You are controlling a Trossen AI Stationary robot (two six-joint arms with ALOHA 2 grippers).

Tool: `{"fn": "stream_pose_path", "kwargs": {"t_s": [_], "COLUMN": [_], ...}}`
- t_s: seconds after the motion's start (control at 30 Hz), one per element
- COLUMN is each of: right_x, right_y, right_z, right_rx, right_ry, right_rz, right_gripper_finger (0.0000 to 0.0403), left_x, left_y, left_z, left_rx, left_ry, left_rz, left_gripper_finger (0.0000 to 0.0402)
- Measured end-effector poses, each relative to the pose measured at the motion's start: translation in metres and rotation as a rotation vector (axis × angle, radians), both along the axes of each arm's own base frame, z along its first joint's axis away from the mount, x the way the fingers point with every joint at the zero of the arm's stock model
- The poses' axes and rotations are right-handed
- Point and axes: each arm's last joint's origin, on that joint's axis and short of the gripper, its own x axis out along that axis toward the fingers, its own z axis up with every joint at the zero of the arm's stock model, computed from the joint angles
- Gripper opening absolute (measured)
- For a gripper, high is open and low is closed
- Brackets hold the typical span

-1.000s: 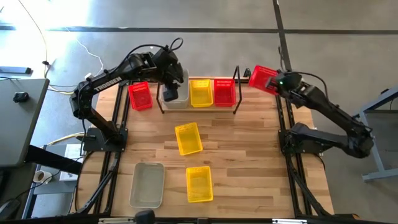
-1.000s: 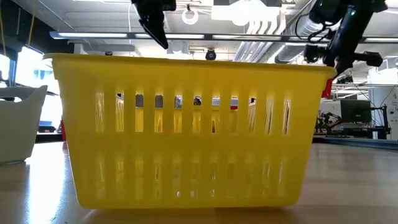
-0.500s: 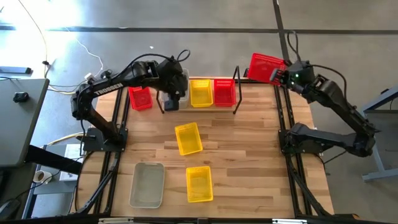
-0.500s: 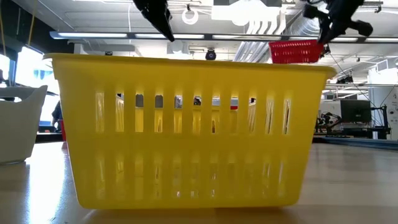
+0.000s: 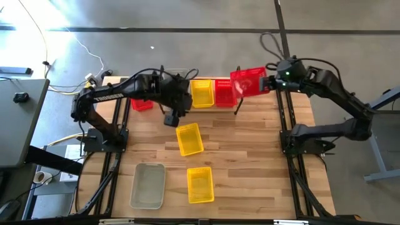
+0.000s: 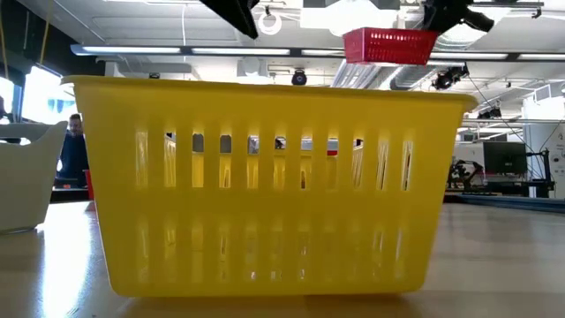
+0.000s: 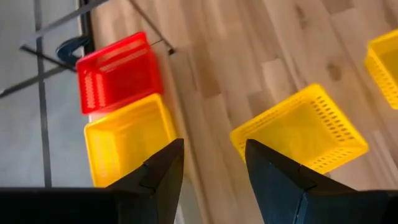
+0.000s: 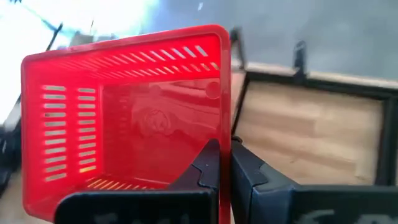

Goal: Stack baskets on shelf by color
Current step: Stack the right red bin on the red bin on the shelf

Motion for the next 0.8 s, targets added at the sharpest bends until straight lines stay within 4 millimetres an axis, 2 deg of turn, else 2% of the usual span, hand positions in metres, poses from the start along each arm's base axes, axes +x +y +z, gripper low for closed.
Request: {"fn": "stream_pose_path", "kwargs": {"t_s": [0.17,0.43,0.8], "right_x": [0.025,0.061,0.098], "right_y": [0.007,0.019,0.041], "right_z": [0.0,-0.011,-0.032], "right_rx": [0.063,0.124,0.205], "right_ry": [0.036,0.104,0.175], "right_rz": [0.154,0.347,0.523], "right_gripper_finger": [0.0,0.0,0.0], "left_x": [0.006,0.017,0.021], "left_y": [-0.023,-0.059,-0.087], "left_z": [0.0,0.005,0.009], "left_rx": [0.027,0.035,0.093], "left_ry": [-0.001,-0.084,-0.131], "left_rz": [-0.062,-0.149,-0.156], "left_gripper_finger": [0.0163,0.0163,0.0163]}}
